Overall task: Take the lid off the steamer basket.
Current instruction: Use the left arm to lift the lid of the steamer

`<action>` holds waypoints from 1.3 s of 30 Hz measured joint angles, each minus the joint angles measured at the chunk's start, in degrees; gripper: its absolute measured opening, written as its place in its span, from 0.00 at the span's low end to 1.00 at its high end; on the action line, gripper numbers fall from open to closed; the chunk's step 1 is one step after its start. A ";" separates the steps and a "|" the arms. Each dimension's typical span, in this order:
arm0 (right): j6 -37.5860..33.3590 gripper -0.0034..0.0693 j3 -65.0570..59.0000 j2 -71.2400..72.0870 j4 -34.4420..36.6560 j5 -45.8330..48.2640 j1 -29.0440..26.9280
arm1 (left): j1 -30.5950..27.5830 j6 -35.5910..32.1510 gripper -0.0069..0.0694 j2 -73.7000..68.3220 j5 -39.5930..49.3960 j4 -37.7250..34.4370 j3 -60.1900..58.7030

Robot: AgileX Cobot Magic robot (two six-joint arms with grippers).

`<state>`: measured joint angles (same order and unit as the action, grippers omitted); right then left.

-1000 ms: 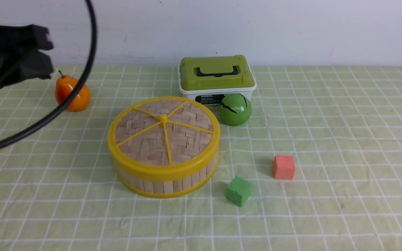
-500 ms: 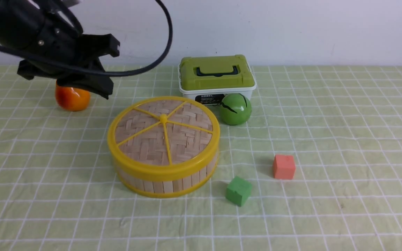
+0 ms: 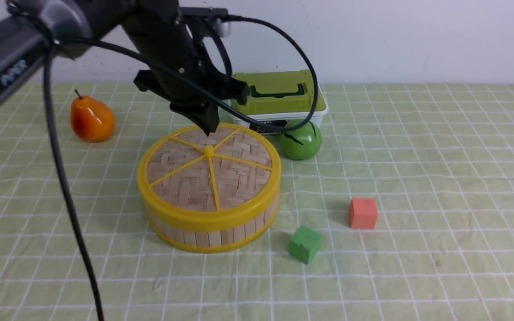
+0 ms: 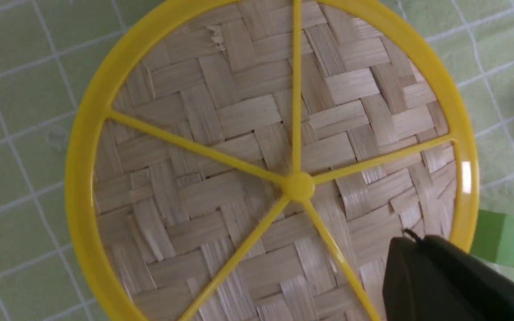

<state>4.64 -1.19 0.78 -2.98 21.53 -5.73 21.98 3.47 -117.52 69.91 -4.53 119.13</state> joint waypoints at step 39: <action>0.00 0.38 0.00 0.00 0.00 0.00 0.00 | 0.30 2.69 0.23 -7.57 0.14 4.53 4.25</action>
<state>4.64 -1.19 0.78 -2.98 21.53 -5.73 22.28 6.16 -125.09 70.05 0.00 123.38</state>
